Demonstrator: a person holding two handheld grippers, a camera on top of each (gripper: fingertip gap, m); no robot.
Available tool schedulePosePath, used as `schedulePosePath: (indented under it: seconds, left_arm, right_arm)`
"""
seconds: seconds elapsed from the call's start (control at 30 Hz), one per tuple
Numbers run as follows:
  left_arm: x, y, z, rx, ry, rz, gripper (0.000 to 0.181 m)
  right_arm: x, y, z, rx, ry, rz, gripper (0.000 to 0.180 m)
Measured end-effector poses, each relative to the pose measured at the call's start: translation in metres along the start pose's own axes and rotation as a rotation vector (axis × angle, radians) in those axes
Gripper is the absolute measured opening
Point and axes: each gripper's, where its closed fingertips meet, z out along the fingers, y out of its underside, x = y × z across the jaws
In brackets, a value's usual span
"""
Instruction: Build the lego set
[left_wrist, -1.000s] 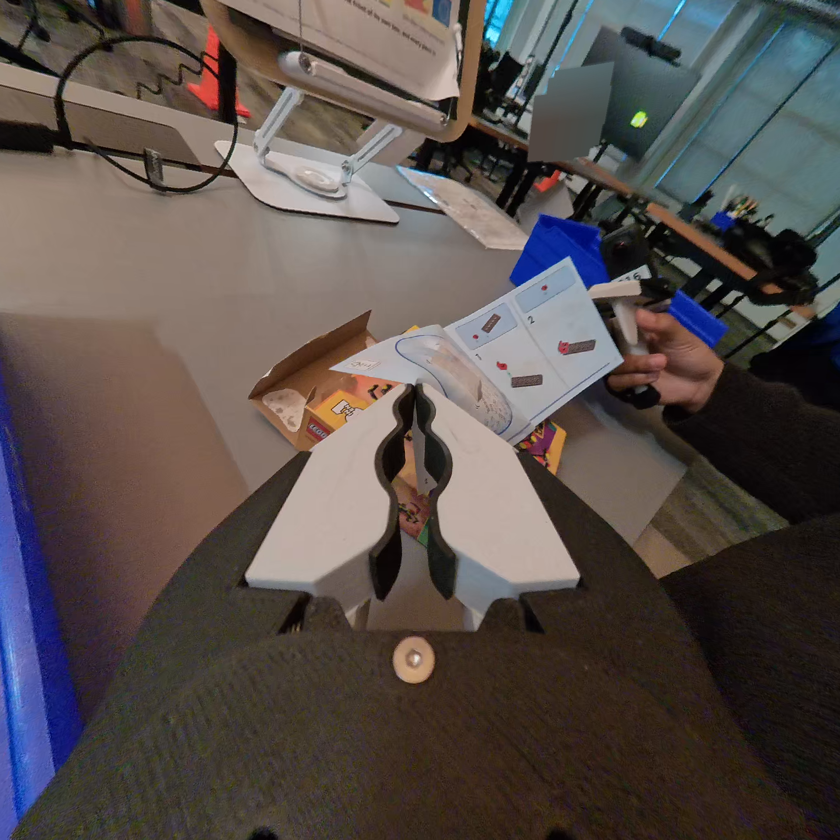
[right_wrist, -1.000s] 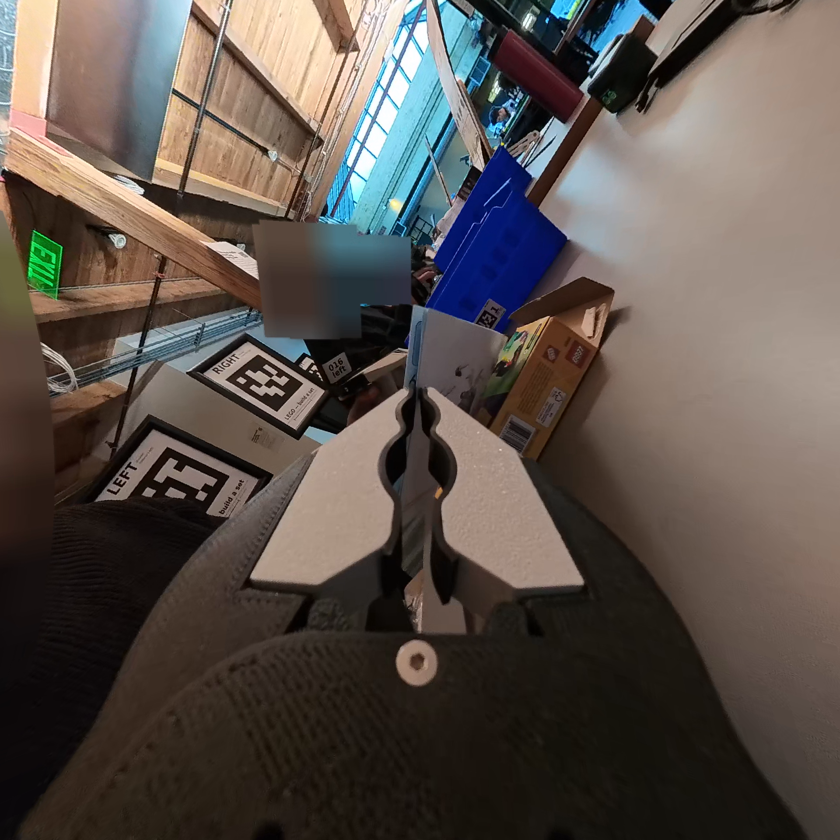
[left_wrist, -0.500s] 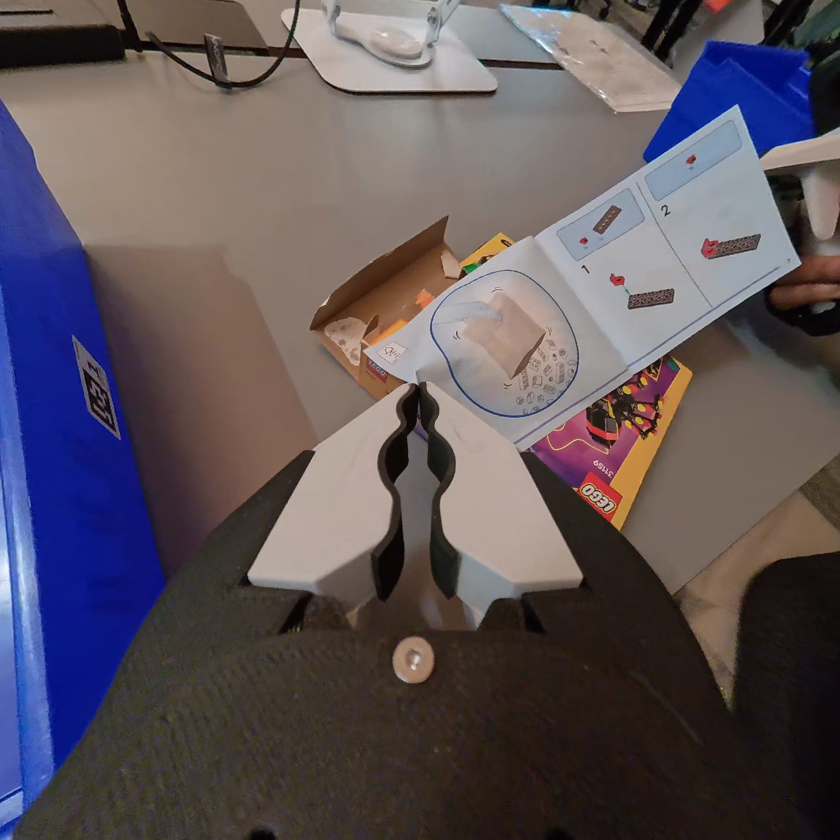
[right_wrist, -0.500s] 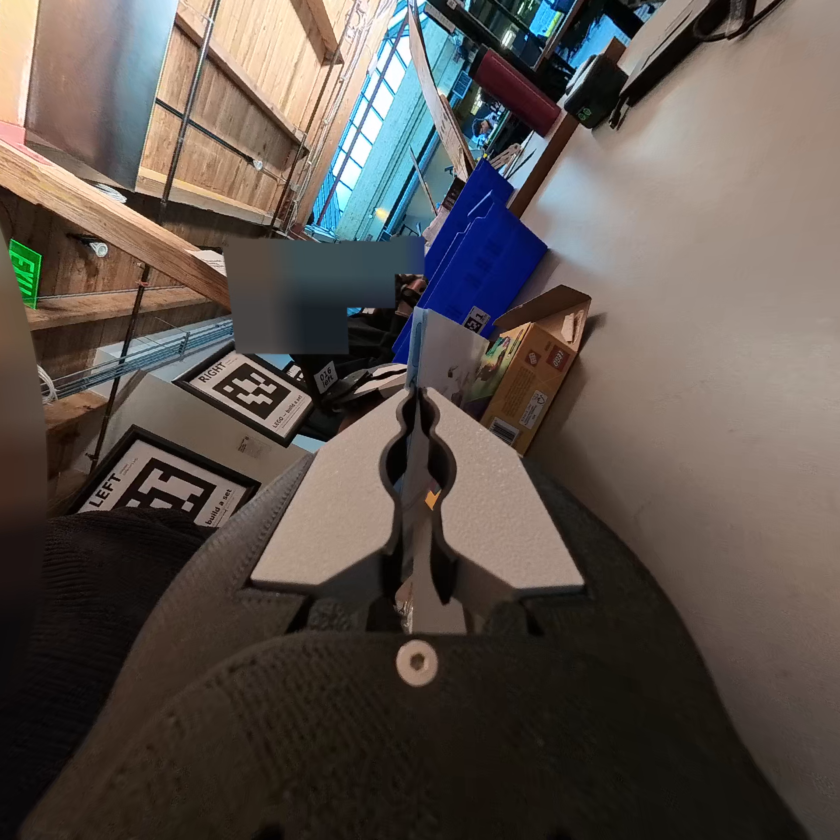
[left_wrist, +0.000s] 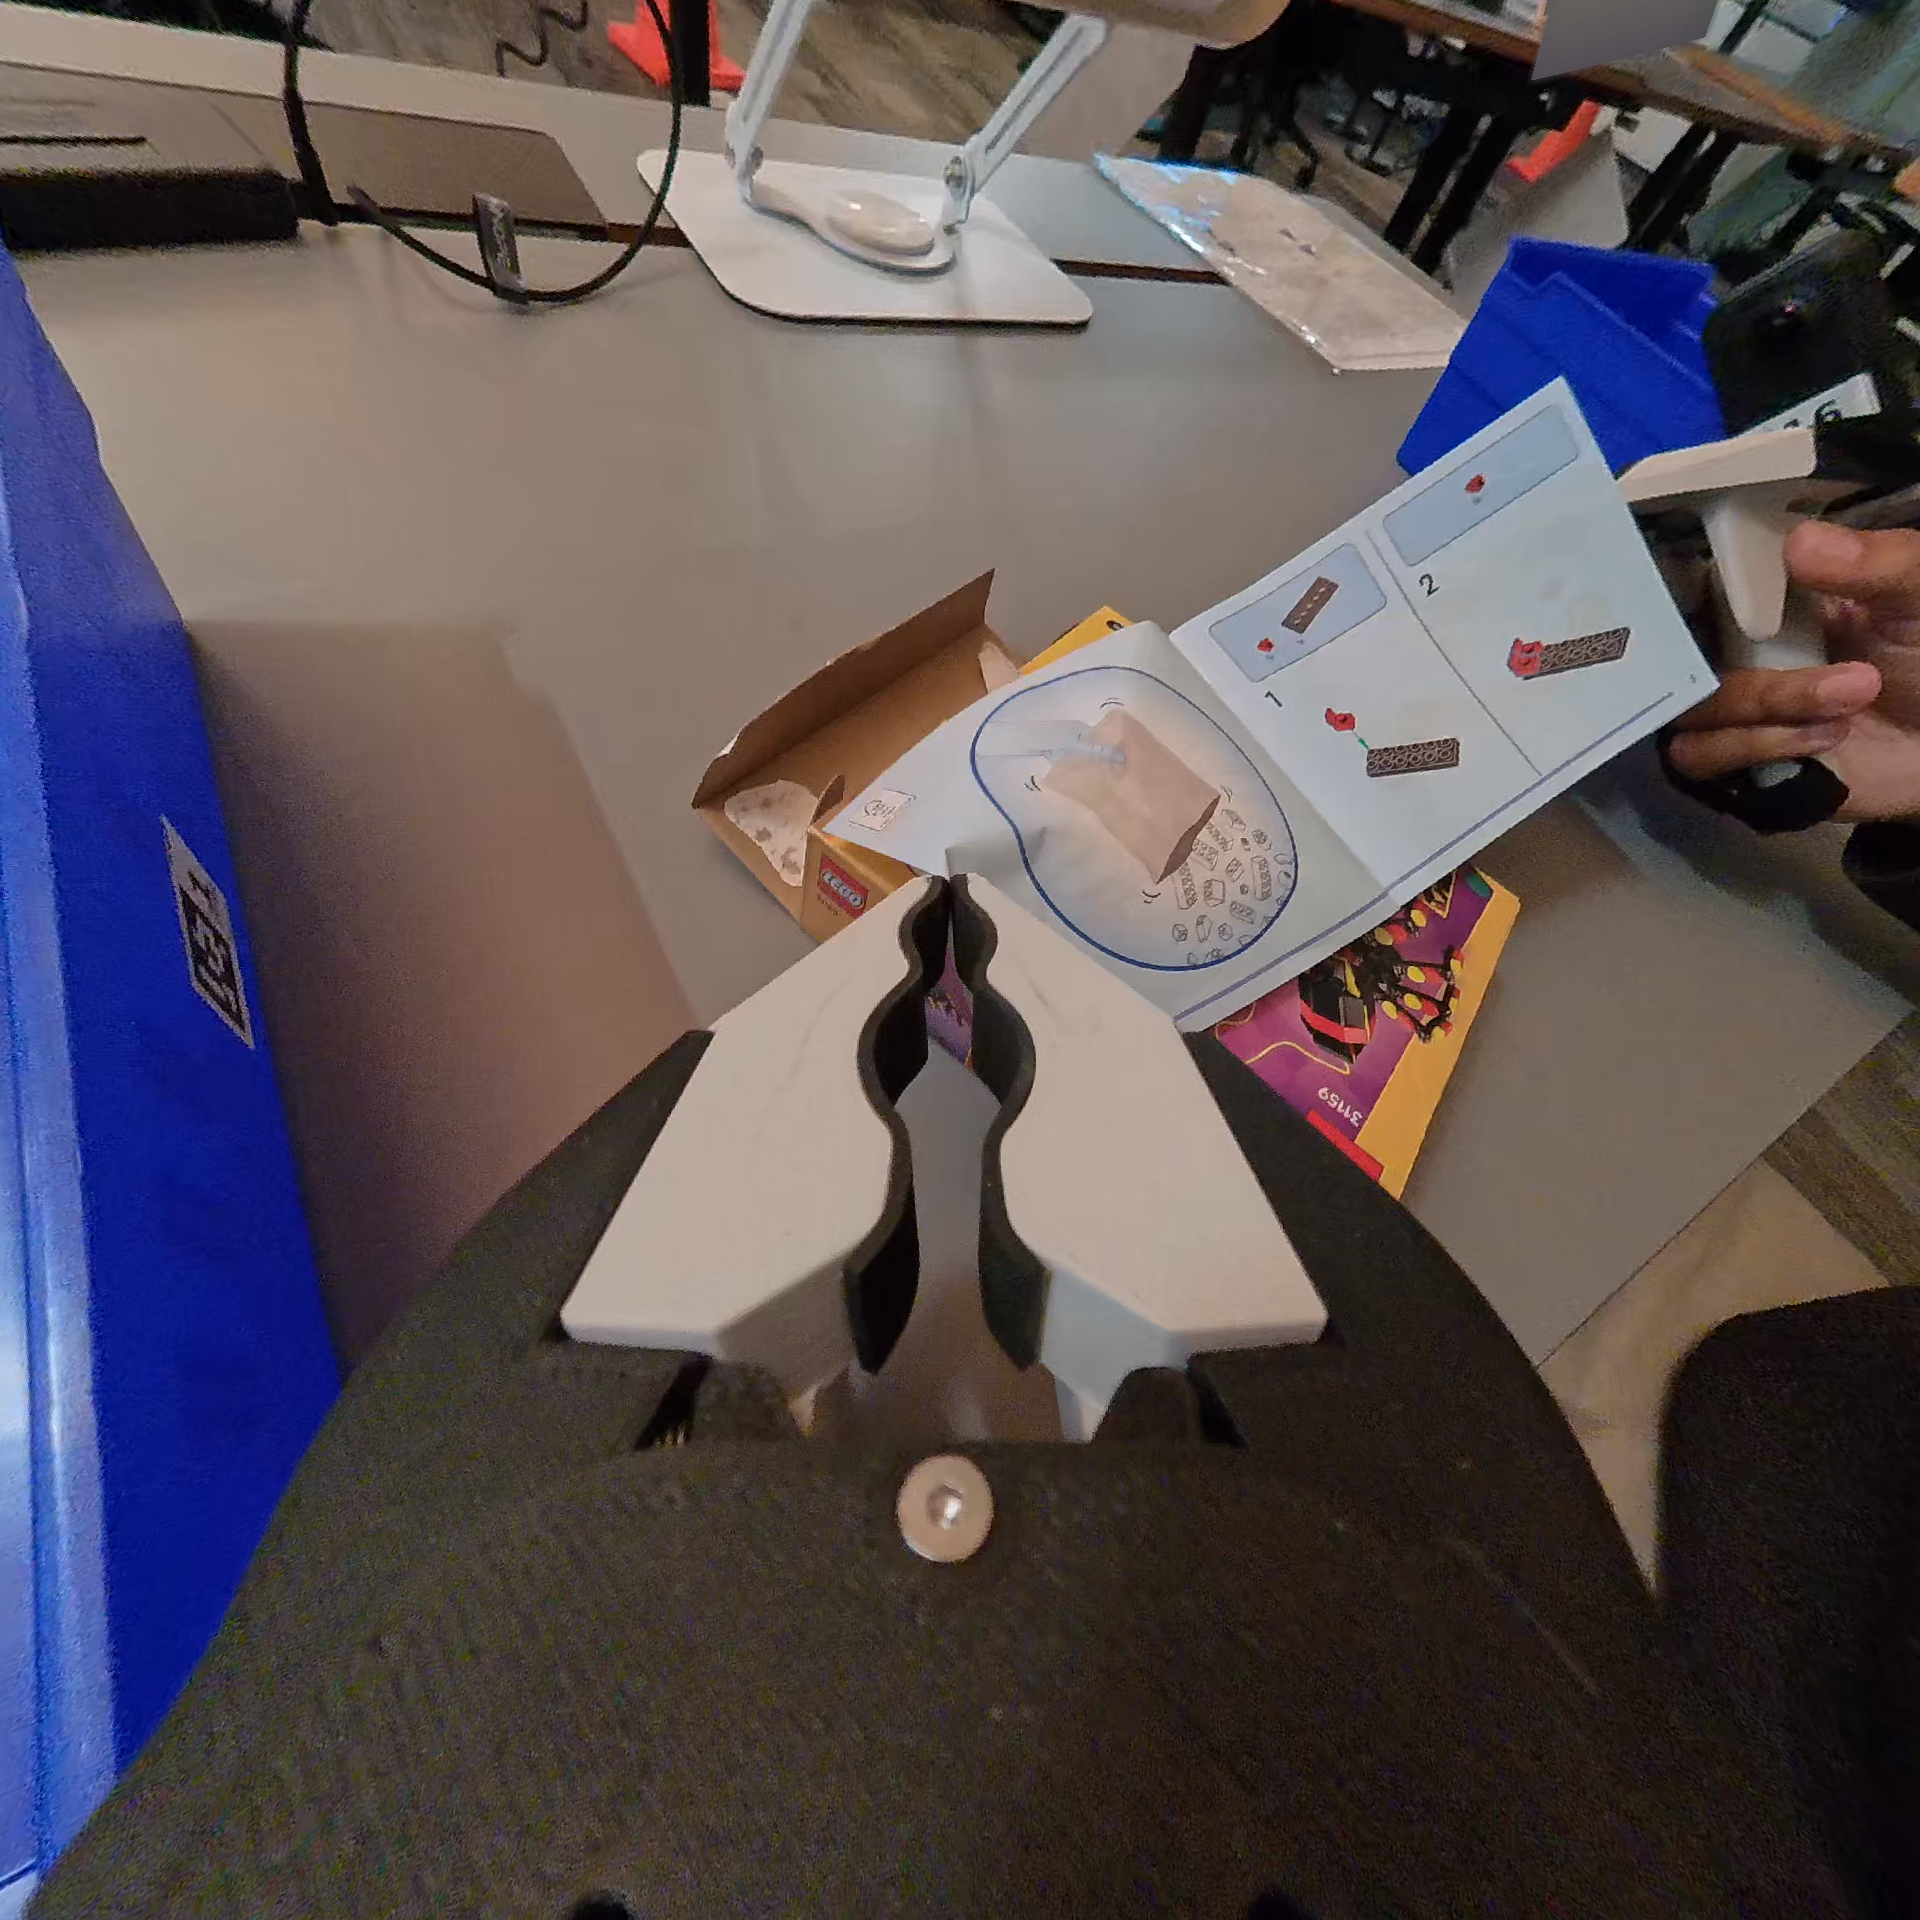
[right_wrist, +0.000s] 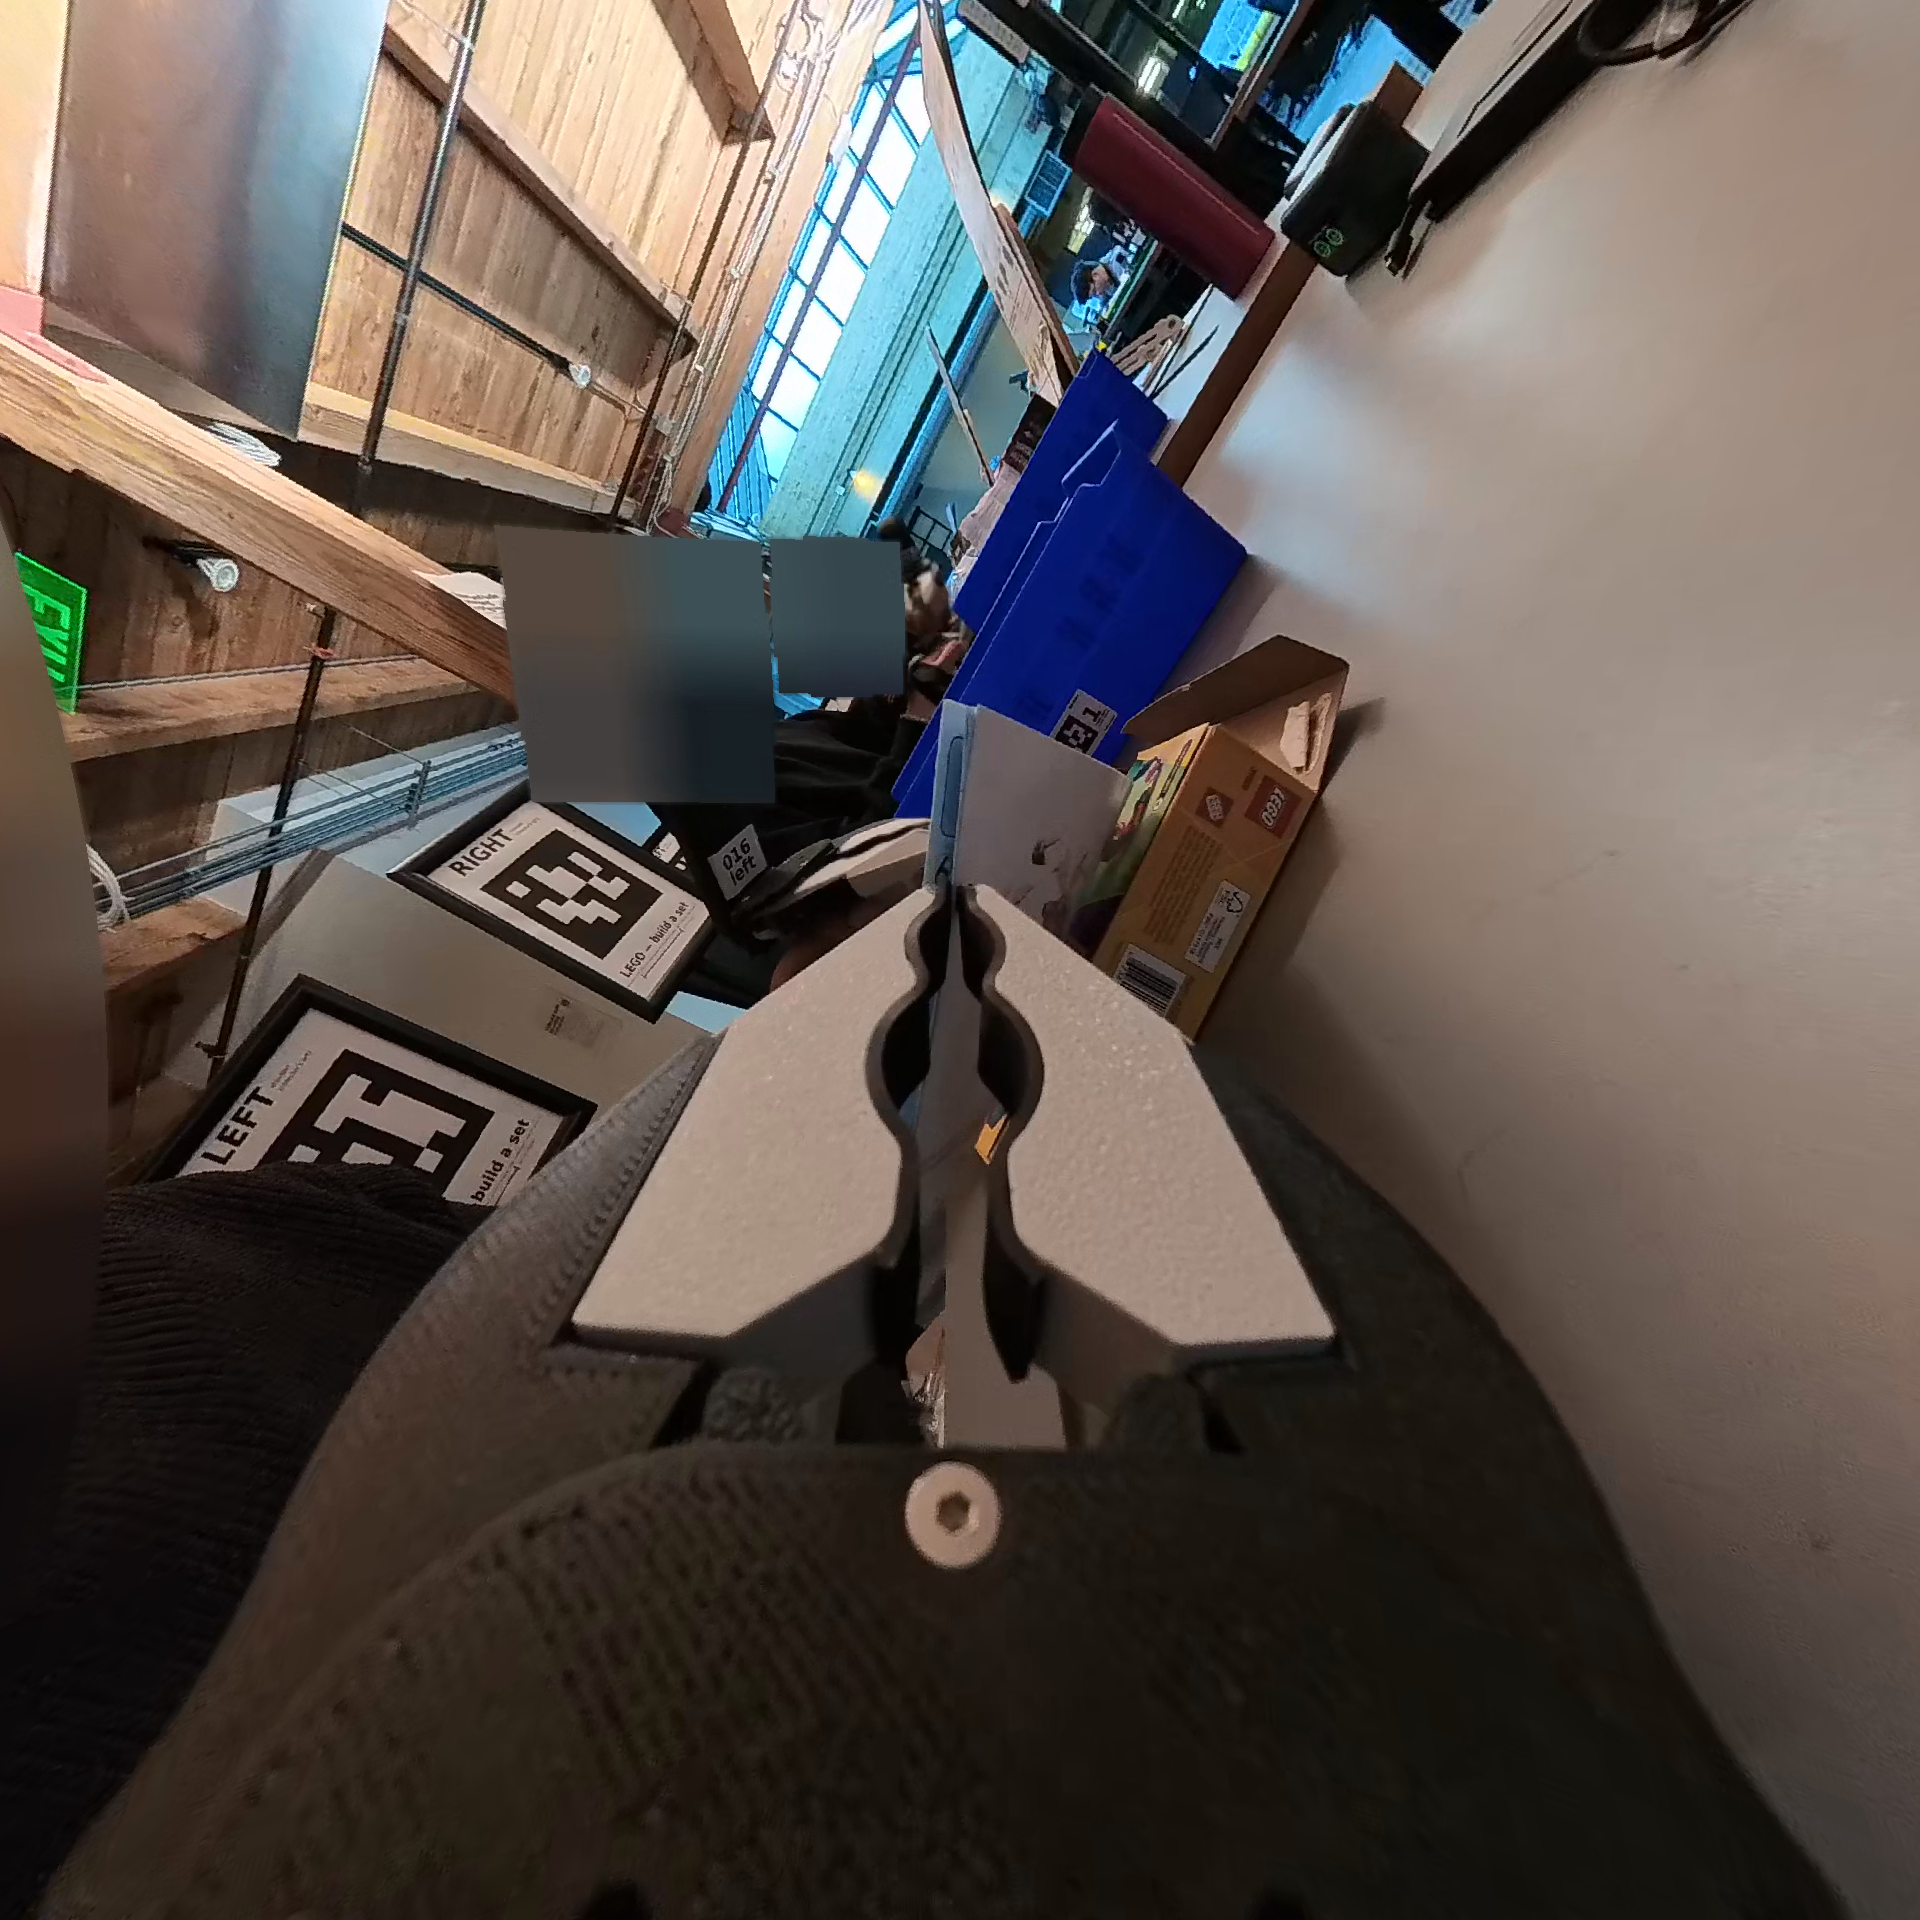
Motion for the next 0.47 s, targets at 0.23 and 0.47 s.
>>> schedulePosePath:
  seconds: [0.23,0.47]
  left_arm:
    - [0.004,-0.017,-0.009,0.103,0.038,-0.002,0.0]
    - [0.013,-0.03,-0.016,0.186,0.117,-0.05,0.0]
  right_arm:
    - [-0.001,0.004,0.003,-0.026,0.012,-0.028,0.0]
    - [-0.002,0.007,0.005,-0.039,0.013,-0.035,0.0]
